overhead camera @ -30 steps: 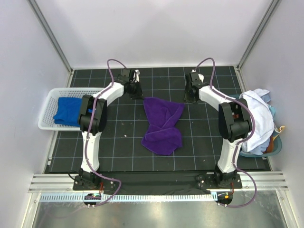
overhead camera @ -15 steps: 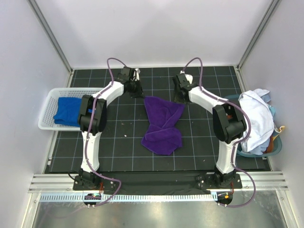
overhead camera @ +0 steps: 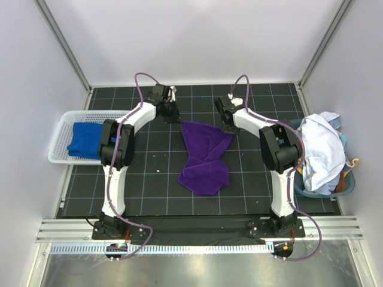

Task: Fold and stack the towels
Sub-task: Flatten out the crumpled towel, then fold the towel

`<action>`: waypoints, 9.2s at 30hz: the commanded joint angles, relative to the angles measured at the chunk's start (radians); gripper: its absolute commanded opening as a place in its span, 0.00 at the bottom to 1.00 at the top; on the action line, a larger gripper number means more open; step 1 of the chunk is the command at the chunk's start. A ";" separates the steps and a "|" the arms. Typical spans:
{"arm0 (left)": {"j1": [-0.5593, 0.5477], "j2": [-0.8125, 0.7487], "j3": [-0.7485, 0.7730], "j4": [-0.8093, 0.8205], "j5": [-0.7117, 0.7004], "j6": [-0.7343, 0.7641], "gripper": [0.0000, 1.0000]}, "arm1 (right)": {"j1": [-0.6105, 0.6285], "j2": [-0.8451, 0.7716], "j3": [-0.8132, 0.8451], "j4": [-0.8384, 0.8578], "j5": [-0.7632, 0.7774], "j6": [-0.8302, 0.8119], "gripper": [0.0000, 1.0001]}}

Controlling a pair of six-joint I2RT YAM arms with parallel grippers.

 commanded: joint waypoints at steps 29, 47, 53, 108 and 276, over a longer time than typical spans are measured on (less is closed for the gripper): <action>0.012 0.021 0.058 -0.015 0.080 -0.015 0.34 | -0.116 -0.119 -0.108 0.112 -0.135 -0.048 0.04; -0.104 0.112 0.110 -0.107 -0.240 0.066 0.50 | -0.114 -0.091 -0.075 0.141 -0.194 -0.077 0.04; -0.164 0.130 0.130 -0.173 -0.423 0.103 0.51 | -0.114 -0.094 -0.078 0.149 -0.201 -0.080 0.04; -0.219 -0.546 0.067 -0.257 -0.406 0.164 0.00 | -0.113 -0.738 -0.017 0.096 -0.356 -0.163 0.01; -0.008 -0.661 -0.544 0.399 0.031 0.051 0.00 | -0.223 -0.898 -0.704 0.659 -0.598 -0.079 0.01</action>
